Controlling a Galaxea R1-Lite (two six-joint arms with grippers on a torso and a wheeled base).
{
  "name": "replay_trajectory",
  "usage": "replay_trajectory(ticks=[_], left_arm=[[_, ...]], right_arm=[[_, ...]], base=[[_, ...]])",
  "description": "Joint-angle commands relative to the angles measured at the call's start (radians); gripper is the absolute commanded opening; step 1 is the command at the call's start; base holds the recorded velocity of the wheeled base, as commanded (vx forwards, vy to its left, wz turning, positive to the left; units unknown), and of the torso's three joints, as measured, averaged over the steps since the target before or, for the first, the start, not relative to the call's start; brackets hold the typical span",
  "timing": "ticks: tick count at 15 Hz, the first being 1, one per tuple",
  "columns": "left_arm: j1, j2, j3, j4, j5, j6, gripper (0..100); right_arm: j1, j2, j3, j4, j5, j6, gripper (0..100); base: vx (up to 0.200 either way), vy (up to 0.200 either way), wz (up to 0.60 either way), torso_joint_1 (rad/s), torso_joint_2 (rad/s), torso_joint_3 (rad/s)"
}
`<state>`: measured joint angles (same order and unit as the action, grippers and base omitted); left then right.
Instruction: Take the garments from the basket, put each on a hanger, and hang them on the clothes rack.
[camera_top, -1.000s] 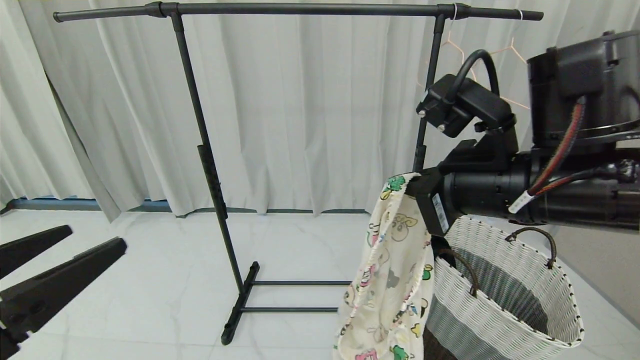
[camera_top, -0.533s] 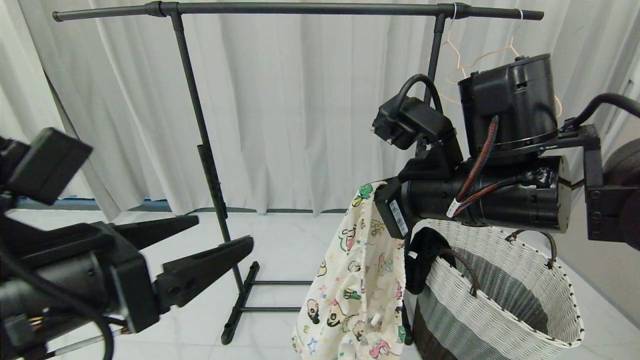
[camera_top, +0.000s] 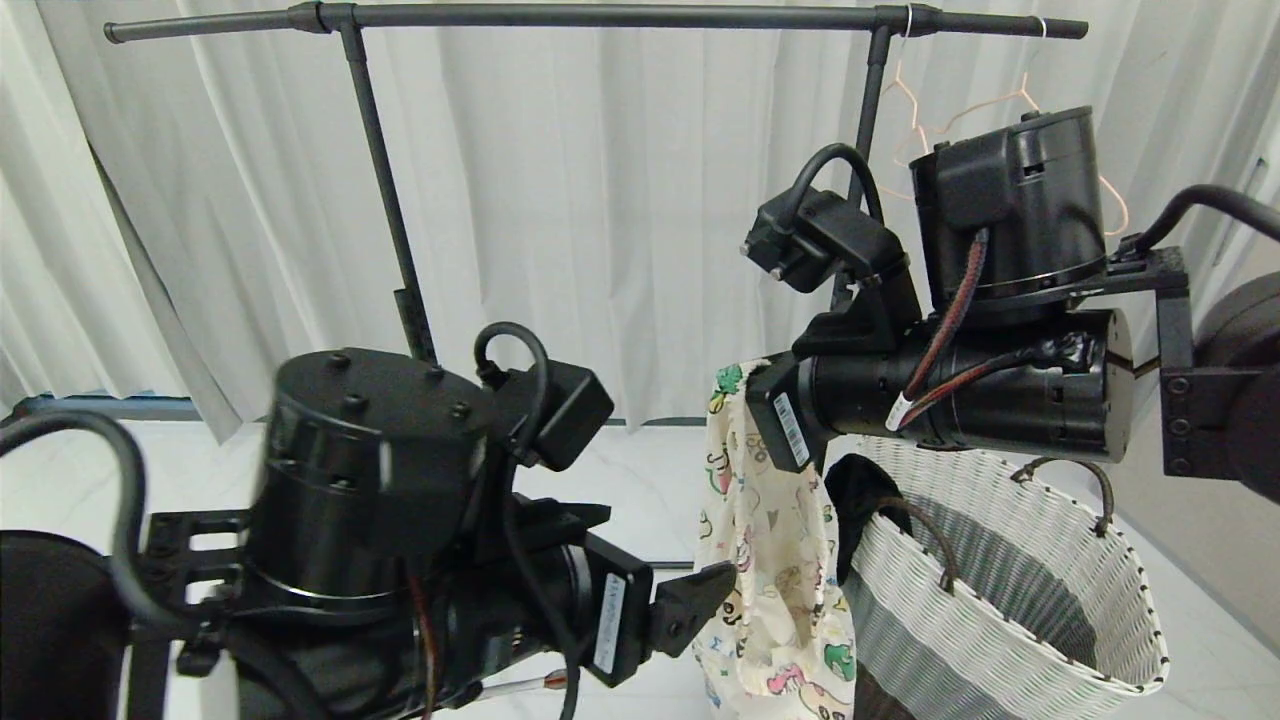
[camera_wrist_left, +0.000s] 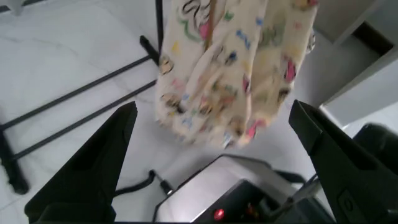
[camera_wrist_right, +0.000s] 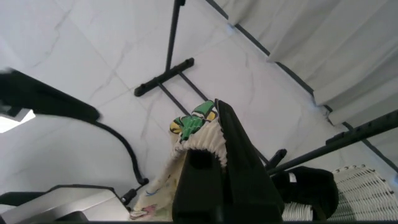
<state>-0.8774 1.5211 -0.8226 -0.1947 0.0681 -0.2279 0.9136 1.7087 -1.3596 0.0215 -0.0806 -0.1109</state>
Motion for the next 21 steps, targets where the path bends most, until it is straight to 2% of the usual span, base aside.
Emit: replay_trajectory(ticks=[1, 3, 5, 6, 10, 15, 16, 18, 19, 21], left_arm=[[-0.002, 0.149, -0.055, -0.058, 0.013, -0.076, 100], [0.015, 0.228, -0.069, -0.075, 0.073, -0.122, 100], [0.043, 0.292, -0.006, -0.075, 0.165, -0.119, 100], [0.051, 0.289, 0.026, -0.075, 0.185, -0.117, 100], [0.078, 0.217, 0.204, -0.072, 0.191, -0.114, 100], [0.077, 0.154, 0.224, -0.074, 0.2, -0.113, 100], [0.075, 0.143, 0.229, -0.074, 0.202, -0.113, 0], [0.074, 0.122, 0.229, -0.075, 0.214, -0.08, 0], [0.077, 0.122, 0.218, -0.091, 0.246, -0.05, 0], [0.101, 0.116, 0.212, -0.204, 0.288, -0.018, 0]], right_arm=[[0.001, -0.014, -0.007, 0.0, 0.001, 0.002, 0], [0.001, -0.017, -0.01, 0.0, 0.001, 0.002, 0], [-0.001, -0.026, -0.007, 0.003, 0.001, 0.002, 0], [-0.006, -0.031, -0.004, 0.005, -0.001, 0.002, 0], [-0.027, -0.047, 0.002, 0.011, 0.001, 0.002, 0], [-0.061, -0.098, 0.114, 0.011, -0.002, 0.0, 0], [-0.062, -0.112, 0.135, 0.009, -0.002, 0.0, 0], [-0.078, -0.136, 0.172, 0.009, -0.016, 0.0, 0], [-0.087, -0.152, 0.195, 0.011, -0.027, 0.0, 0], [-0.11, -0.196, 0.254, 0.014, -0.031, 0.0, 0]], base=[[0.0, 0.0, 0.0, 0.0, 0.0, 0.0], [0.0, 0.0, 0.0, 0.0, 0.0, 0.0], [0.0, 0.0, 0.0, 0.0, 0.0, 0.0], [0.0, 0.0, 0.0, 0.0, 0.0, 0.0], [0.0, 0.0, 0.0, 0.0, 0.0, 0.0], [0.0, 0.0, 0.0, 0.0, 0.0, 0.0], [0.0, 0.0, 0.0, 0.0, 0.0, 0.0], [0.0, 0.0, 0.0, 0.0, 0.0, 0.0], [0.0, 0.0, 0.0, 0.0, 0.0, 0.0], [0.0, 0.0, 0.0, 0.0, 0.0, 0.0]])
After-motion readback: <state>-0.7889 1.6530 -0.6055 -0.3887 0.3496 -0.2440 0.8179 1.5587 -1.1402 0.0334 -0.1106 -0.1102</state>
